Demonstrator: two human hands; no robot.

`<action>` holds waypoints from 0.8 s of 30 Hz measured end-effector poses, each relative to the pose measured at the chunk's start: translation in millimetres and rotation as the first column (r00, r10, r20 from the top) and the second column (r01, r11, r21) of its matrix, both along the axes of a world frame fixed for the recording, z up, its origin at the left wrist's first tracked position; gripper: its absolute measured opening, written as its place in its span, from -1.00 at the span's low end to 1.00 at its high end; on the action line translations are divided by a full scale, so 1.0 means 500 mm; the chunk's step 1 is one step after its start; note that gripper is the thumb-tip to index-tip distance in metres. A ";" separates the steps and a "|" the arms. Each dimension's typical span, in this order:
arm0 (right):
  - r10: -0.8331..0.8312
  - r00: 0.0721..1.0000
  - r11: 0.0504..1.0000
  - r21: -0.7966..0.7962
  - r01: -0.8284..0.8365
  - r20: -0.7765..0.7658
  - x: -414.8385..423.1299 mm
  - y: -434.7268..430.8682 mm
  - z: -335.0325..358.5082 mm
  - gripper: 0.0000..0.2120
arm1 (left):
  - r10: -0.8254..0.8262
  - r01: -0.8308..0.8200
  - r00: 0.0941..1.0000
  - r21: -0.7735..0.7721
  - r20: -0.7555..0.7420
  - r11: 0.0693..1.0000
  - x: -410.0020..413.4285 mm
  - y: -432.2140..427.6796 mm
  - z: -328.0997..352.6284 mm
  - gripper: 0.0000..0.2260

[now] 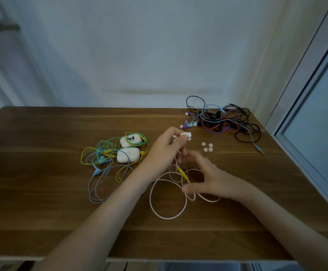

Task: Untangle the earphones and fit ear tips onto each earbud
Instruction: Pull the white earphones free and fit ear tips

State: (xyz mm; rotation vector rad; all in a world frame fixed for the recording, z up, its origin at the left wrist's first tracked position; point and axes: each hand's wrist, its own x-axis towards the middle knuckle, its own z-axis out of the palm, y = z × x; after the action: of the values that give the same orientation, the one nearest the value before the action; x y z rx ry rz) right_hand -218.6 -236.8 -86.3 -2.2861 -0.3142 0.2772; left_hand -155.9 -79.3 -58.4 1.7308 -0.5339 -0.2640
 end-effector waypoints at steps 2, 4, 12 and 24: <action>0.079 0.994 0.942 -0.332 -0.049 0.076 -0.003 0.011 0.002 -0.30 | -0.051 0.045 0.998 0.147 0.032 0.988 0.005 0.016 0.020 -0.88; 0.113 0.989 0.920 -0.386 -0.067 0.098 -0.008 0.027 0.008 -0.46 | -0.080 0.061 0.995 0.251 0.064 0.966 0.007 0.031 0.032 -0.88; 0.040 0.999 0.945 -0.325 -0.031 0.021 -0.026 0.043 0.034 -0.88 | -0.113 0.061 0.987 0.380 0.115 0.923 -0.023 0.051 0.055 -0.86; -0.087 0.995 0.882 -0.468 0.053 -0.052 -0.060 0.082 0.047 -0.73 | -0.230 0.073 0.950 0.569 0.209 0.819 -0.047 -0.010 0.062 -0.90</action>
State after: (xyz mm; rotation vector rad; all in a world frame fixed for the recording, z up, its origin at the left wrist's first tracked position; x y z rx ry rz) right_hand -248.7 -195.9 -62.7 -2.7481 -0.1338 0.4346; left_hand -179.3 -84.1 -27.5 2.3185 -0.8627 -0.3225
